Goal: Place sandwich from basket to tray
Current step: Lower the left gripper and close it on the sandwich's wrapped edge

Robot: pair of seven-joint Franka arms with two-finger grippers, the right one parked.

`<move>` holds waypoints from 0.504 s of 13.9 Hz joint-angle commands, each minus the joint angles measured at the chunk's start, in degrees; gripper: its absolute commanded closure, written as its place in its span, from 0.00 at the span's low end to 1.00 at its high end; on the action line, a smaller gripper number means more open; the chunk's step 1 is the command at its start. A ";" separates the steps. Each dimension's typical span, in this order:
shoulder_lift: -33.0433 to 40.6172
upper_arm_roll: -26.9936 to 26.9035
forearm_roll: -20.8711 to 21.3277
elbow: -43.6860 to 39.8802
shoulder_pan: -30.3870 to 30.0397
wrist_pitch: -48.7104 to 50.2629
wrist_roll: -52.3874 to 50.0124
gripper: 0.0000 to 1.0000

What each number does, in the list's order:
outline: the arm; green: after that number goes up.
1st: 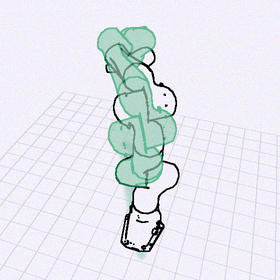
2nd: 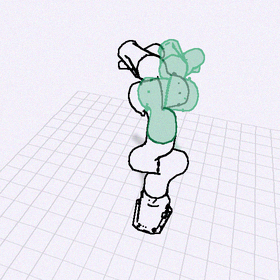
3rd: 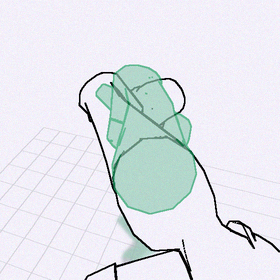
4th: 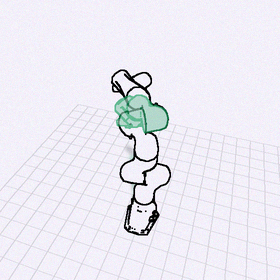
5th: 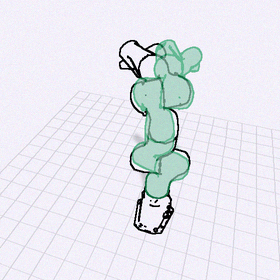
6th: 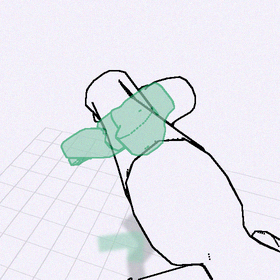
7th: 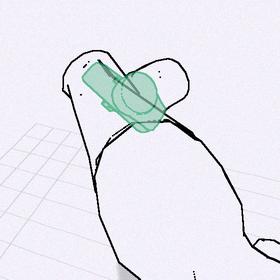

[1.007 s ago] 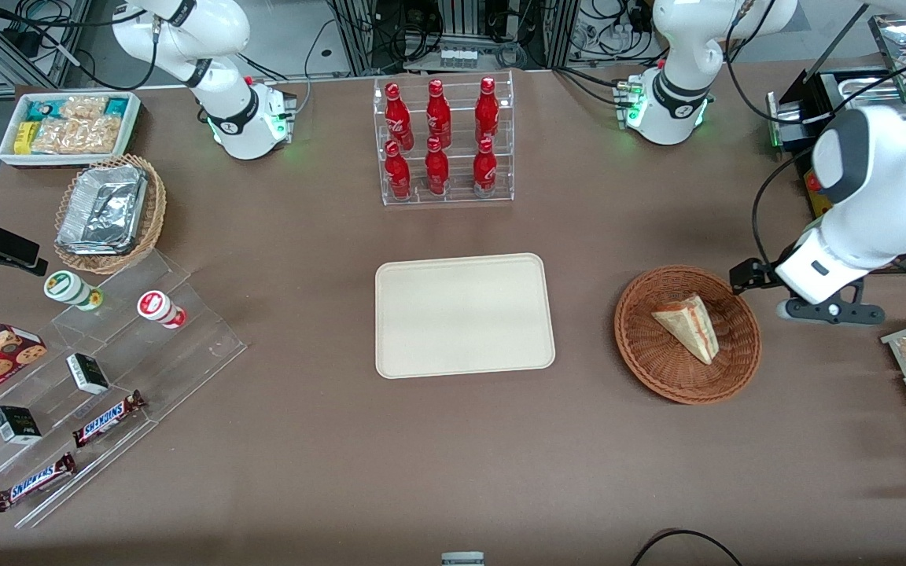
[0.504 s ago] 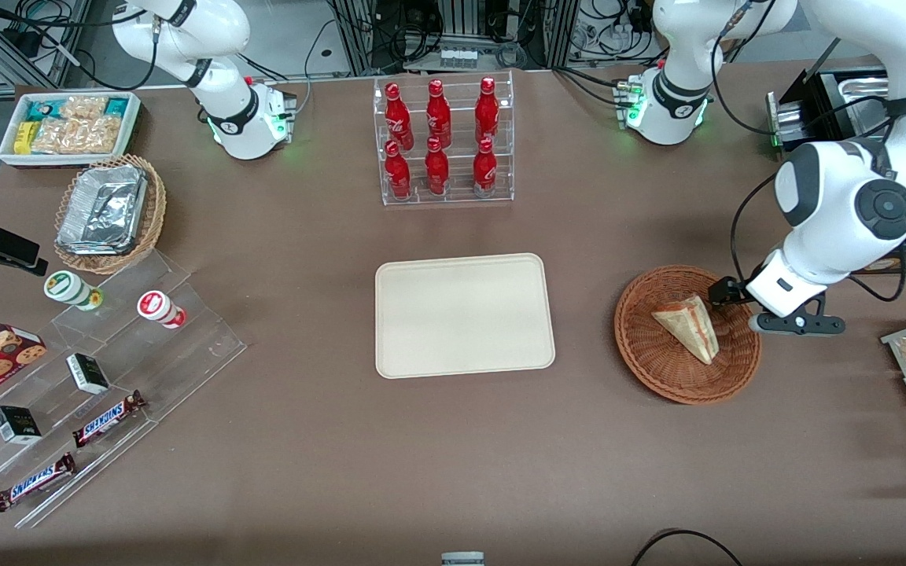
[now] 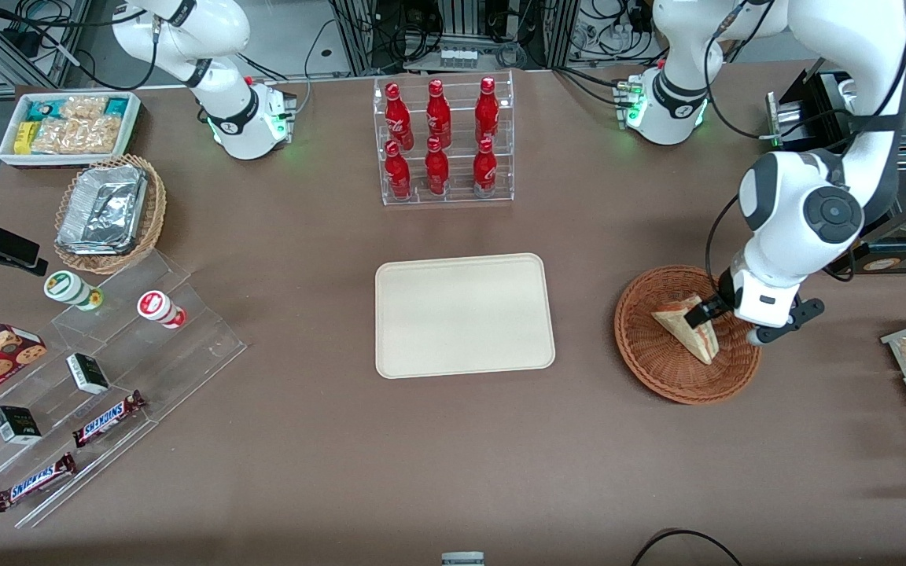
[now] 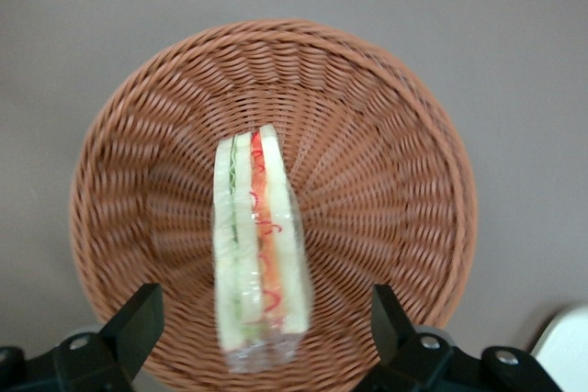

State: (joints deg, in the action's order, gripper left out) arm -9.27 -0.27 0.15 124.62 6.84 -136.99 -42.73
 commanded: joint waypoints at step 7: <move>-2.58 -0.26 -0.41 1.24 0.37 -1.17 -11.32 0.00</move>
State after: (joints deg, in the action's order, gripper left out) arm -10.89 -0.40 0.13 125.45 7.02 -137.63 -51.95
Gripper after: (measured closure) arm 0.000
